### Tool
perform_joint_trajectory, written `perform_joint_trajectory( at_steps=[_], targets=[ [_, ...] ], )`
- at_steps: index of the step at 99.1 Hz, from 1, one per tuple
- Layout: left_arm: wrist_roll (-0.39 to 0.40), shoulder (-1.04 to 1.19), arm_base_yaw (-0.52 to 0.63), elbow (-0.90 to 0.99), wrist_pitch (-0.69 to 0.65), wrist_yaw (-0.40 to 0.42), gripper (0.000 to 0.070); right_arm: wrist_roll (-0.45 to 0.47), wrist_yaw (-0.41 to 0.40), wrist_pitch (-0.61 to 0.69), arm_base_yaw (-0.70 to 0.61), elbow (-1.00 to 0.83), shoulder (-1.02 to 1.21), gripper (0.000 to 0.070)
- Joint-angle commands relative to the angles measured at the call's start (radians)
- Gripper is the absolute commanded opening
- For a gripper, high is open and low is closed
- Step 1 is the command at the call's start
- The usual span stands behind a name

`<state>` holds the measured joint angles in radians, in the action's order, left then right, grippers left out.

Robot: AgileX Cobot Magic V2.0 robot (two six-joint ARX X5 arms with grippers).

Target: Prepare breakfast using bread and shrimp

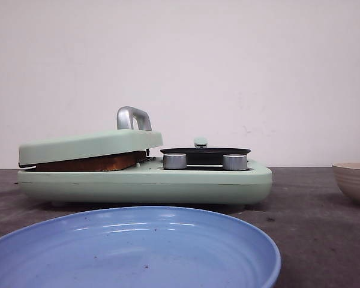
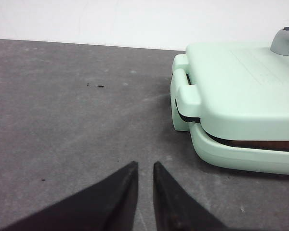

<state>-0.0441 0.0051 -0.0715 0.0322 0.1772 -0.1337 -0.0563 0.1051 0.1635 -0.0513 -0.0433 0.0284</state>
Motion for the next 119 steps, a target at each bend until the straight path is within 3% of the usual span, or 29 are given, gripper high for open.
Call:
perform_joint_trajectory(
  at_steps=[1, 24, 66, 119],
  targets=[
    [-0.008, -0.002, 0.0, -0.018, 0.003, -0.001, 0.0, -0.005, 0.0, -0.019, 0.0, 0.033, -0.029, 0.0],
    [-0.008, -0.002, 0.0, -0.018, 0.003, 0.0, 0.0001, -0.015, 0.058, 0.006, 0.002, 0.031, -0.025, 0.0],
    [-0.009, -0.002, 0.0, -0.018, 0.003, 0.0, 0.0001, -0.015, -0.001, 0.002, 0.002, 0.031, -0.025, 0.0],
    [-0.008, -0.002, 0.0, -0.018, 0.003, 0.0, 0.0, -0.014, 0.0, -0.006, 0.002, 0.031, -0.025, 0.0]
  ],
)
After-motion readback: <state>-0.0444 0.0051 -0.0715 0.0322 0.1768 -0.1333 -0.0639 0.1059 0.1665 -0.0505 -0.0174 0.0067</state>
